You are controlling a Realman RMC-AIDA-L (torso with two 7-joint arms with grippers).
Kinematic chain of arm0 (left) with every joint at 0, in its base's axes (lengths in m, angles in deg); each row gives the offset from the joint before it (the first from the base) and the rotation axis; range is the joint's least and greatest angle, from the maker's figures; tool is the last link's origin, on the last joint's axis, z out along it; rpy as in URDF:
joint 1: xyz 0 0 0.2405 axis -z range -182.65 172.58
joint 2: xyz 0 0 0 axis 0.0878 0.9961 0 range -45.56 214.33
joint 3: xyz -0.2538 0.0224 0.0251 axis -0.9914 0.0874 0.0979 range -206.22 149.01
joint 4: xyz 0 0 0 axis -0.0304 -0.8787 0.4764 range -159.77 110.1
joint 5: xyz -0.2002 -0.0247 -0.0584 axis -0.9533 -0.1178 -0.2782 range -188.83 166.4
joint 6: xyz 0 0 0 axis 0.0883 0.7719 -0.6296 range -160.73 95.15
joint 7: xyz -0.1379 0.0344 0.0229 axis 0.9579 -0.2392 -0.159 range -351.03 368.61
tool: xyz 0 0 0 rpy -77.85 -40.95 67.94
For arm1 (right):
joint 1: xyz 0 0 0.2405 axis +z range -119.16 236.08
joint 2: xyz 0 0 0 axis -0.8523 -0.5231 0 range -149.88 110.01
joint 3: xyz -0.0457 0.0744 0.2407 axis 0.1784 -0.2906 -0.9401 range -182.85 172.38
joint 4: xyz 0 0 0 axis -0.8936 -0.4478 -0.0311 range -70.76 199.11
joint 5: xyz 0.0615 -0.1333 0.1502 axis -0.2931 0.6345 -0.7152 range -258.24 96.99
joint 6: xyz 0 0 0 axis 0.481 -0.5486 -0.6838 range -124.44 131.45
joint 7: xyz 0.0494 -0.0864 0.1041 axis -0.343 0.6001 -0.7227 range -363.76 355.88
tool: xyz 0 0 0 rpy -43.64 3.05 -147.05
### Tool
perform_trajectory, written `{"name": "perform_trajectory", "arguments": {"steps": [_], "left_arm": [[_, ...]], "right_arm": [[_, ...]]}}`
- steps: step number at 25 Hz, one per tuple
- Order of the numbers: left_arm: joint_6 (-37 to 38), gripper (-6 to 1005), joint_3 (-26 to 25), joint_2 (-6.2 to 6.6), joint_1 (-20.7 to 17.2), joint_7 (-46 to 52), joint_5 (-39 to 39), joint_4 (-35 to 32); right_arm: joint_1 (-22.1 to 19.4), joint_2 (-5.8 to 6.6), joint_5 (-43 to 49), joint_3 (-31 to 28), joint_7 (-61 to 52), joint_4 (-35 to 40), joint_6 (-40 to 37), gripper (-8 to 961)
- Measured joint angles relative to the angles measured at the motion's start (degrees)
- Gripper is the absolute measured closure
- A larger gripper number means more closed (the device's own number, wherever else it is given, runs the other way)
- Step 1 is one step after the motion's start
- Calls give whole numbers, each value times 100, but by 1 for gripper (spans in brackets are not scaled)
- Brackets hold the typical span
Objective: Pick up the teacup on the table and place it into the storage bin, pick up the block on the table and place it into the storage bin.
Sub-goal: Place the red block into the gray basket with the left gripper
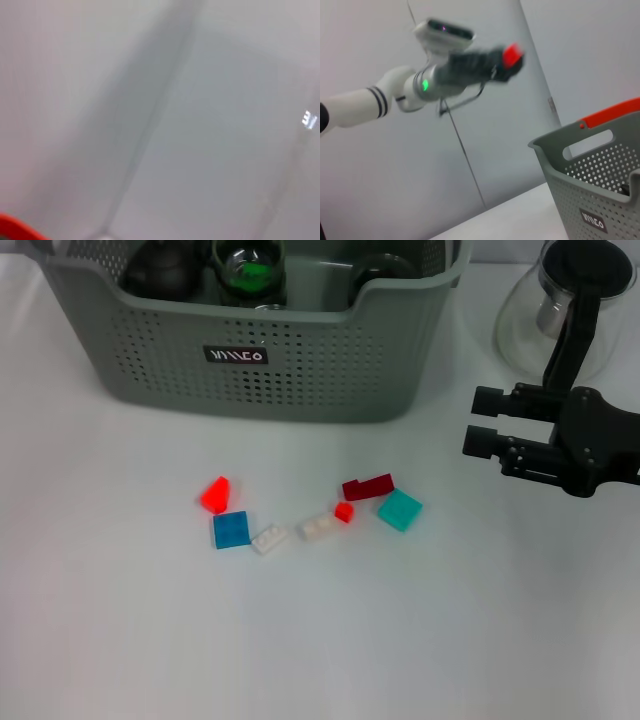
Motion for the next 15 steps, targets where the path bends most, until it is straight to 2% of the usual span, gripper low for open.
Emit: {"name": "perform_trajectory", "arguments": {"steps": [2,5,7,9,11,13,15], "left_arm": [[-463,728,91,78,247,485,11,-16],[-1313,727,607,299,692,1101,433,-20],[-2034,726,1115,446,994,1508,975,-37],[-2559,725,1529,509,1207,1780,1537,-64],[-3024,725,2022,488,1423,2044,2301,-85],[-3429,724,2378,360,1561,2241,3066,-85],[-3928,723,2644,83,1666,2422,4001,-84]], "right_arm": [[4,0,0,0,4,1,-4,339],[10,-5,4,0,42,0,-17,340],[10,-9,12,-1,62,0,-42,340],[8,-10,15,-1,62,0,-49,340],[-3,-11,12,0,63,0,-51,340],[-12,-12,5,0,64,0,-53,340],[-14,-12,4,-1,65,1,-53,340]]}}
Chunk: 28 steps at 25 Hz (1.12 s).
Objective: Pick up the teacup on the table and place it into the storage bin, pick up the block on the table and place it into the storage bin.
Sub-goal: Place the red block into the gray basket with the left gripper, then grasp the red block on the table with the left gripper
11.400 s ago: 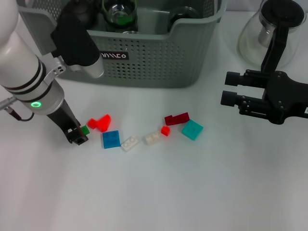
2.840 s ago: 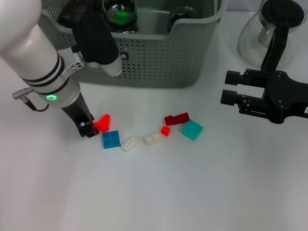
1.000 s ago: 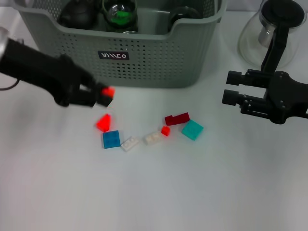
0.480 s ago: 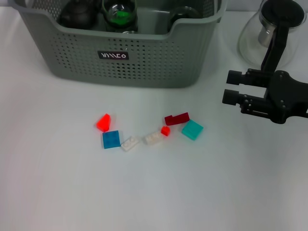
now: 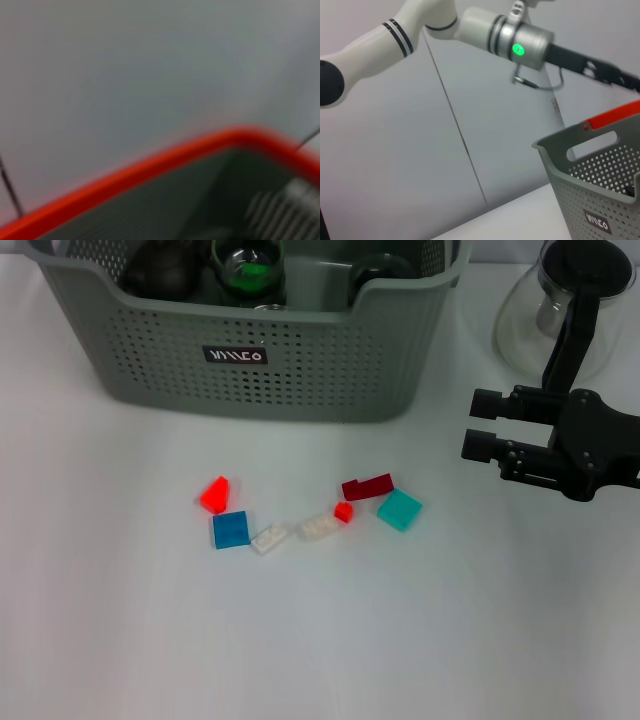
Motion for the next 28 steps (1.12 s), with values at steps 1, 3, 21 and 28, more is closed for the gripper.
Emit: {"name": "perform_trajectory", "arguments": {"steps": [1,3,21,28], "left_arm": [[-177,723,63,-139,34,29,368,6],[-504,722,139,-442,116,78,1197,38],[-939,561,192,-1022,-168,222,1648,-627],[447,315,-730,-1010,-1553,-851,-2353,-2095]], "right_arm": [[0,0,-1,0,0,0,0,339],[1,0,-2,0,1,0,0,339],[-10,0,-2,-9,1,0,-12,339],[-10,-14,-3,-9,18,0,-11,338]]}}
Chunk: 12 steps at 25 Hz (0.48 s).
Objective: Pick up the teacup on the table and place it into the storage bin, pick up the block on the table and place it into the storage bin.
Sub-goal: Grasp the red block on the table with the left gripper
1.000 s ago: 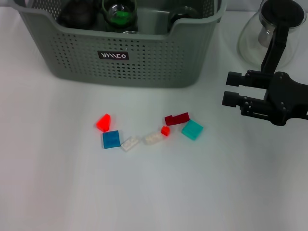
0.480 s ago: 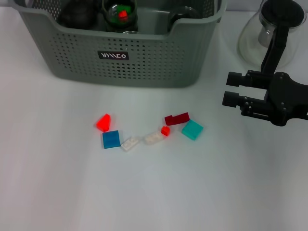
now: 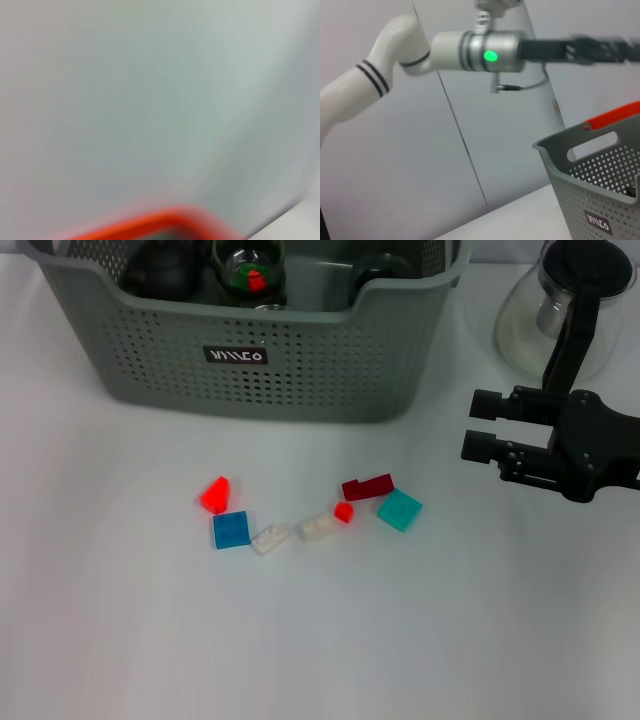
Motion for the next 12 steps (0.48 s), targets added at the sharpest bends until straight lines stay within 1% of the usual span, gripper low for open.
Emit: {"name": "perform_trajectory", "arguments": {"steps": [2,3,5,7,8,9,10,11,12], "left_arm": [[751,316,-325,149,-359,-493,-1666,334],[1125,316,-449,218,-443,-707,-2157,568],[2074,316,-758,390,-581,-1299,-3119,1274],[3022,317,-1040,611,-626,-1802,-3728,2108],[3301,317,-1104,726,-630,-1934,-3830,2431],[3658,317,-1171,902,-643,-2097,-3889,2870],[3831,318,-1185,1027,-661,-2186,-3846,3136],[3950,318,-1186,1126,-700,-2281,-3663,3289],[4033,318,-1180,1194,-752,-2372,-3393,3361]], "right_arm": [[0,-12,-8,0,43,0,-37,338],[1,-16,-15,0,64,0,-57,338],[5,-19,-26,-5,113,-23,-71,338],[18,-20,-29,-31,143,-70,-67,338],[24,-19,-32,-52,146,-94,-67,338],[25,-13,-33,-75,148,-113,-70,339],[25,-3,-34,-94,148,-123,-75,339],[21,4,-34,-108,149,-125,-83,339],[16,9,-34,-122,149,-127,-90,340]]}}
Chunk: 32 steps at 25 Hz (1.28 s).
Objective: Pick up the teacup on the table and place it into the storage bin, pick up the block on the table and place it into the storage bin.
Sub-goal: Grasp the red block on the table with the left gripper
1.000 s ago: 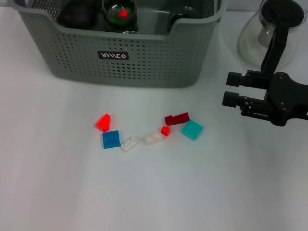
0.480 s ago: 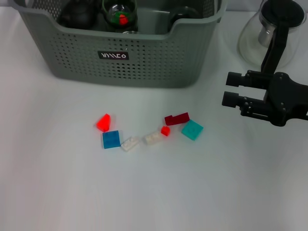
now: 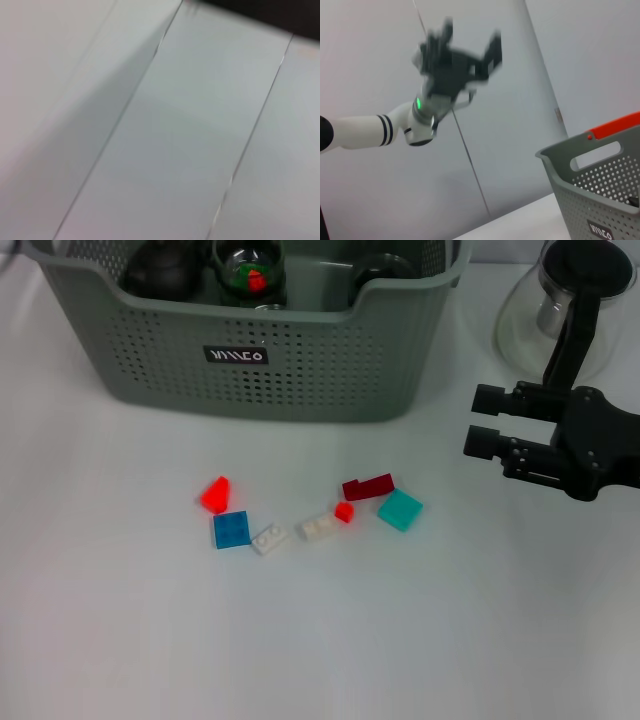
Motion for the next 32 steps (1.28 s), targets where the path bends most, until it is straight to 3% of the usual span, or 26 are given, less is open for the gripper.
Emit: {"name": "perform_trajectory", "arguments": {"steps": [2,4,9,12,13,15,17,18,20,32], "left_arm": [[91,319,2,29,-134,-136,645,-132],[147,319,24,-35,-291,-242,1413,-475],[162,321,477,-338,-495,-220,2896,-1566],[43,322,680,-643,-487,-62,3859,-2276],[-2,322,719,-815,-458,-22,4278,-2594],[-38,322,747,-1021,-406,-9,4738,-2964],[-81,323,790,-1342,-284,-4,5345,-3438],[-81,325,790,-1342,-284,-4,5345,-3438],[-337,330,1169,-1567,-154,205,5977,-3766],[-2071,356,4172,-1601,-171,2695,7290,-3806]], "right_arm": [[-12,8,0,-19,0,-1,-10,340],[-15,12,4,-24,0,-3,-13,340],[-15,32,37,-27,-27,-5,-13,339],[-27,53,73,-16,-57,-5,-15,339],[-42,64,112,-12,-61,-5,-18,339],[-73,77,230,-12,-66,14,-33,339],[-108,100,300,-15,-65,22,-57,340],[-130,116,307,-16,-58,22,-74,340],[-173,136,313,-18,-32,11,-114,340],[-222,134,294,-45,-9,3,-107,340]]}}
